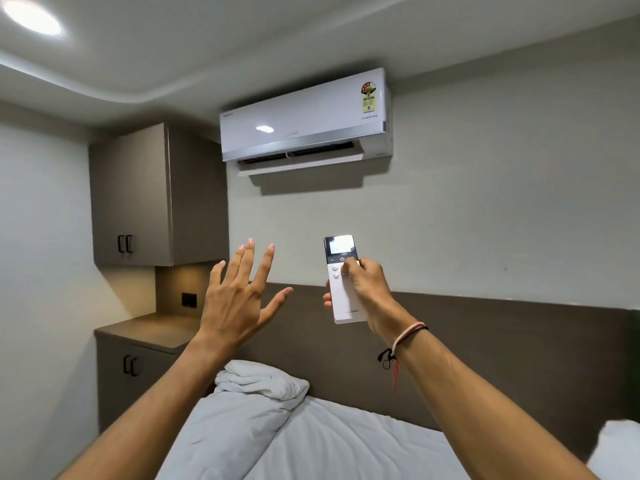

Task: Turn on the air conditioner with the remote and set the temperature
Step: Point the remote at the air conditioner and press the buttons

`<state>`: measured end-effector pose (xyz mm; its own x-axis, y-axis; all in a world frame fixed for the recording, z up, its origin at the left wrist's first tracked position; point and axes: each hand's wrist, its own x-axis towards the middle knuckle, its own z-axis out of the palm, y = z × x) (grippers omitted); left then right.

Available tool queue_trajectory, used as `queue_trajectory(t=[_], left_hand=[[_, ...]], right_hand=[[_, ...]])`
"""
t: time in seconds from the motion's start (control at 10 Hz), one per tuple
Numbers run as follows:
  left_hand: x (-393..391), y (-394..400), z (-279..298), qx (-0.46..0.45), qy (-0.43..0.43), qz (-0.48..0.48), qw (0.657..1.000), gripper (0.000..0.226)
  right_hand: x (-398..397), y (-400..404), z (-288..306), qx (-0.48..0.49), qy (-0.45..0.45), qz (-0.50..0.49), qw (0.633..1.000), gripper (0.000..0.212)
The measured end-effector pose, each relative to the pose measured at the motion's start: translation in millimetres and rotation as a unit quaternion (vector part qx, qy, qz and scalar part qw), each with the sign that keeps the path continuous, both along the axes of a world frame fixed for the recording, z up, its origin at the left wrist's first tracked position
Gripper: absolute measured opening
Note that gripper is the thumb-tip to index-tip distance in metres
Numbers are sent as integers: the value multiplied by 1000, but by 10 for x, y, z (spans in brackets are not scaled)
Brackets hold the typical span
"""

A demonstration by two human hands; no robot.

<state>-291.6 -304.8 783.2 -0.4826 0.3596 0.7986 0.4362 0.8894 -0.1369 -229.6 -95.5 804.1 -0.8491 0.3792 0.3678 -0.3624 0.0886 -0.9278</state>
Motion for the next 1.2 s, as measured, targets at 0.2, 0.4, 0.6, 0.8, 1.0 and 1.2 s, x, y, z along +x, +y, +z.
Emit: queue_trajectory(t=[0.2, 0.4, 0.6, 0.8, 1.0, 1.2], left_hand=[[70, -77, -4, -5, -2, 15, 1000, 88], [85, -102, -52, -6, -10, 18, 1000, 86], [69, -88, -31, -13, -15, 13, 1000, 86], [59, -96, -51, -15, -21, 10, 1000, 85], [90, -72, -42, -15, -20, 4, 1000, 85], [122, -57, -12, -13, -17, 4, 1000, 86]], right_hand=[[48, -53, -17, 6, -2, -2, 1000, 20], [0, -67, -146, 41, 1, -27, 999, 17], [6, -54, -168, 30, 6, -28, 999, 18], [33, -44, -161, 17, 4, -21, 1000, 21], [45, -26, -164, 20, 11, -21, 1000, 19], [70, -22, -144, 20, 12, -18, 1000, 17]])
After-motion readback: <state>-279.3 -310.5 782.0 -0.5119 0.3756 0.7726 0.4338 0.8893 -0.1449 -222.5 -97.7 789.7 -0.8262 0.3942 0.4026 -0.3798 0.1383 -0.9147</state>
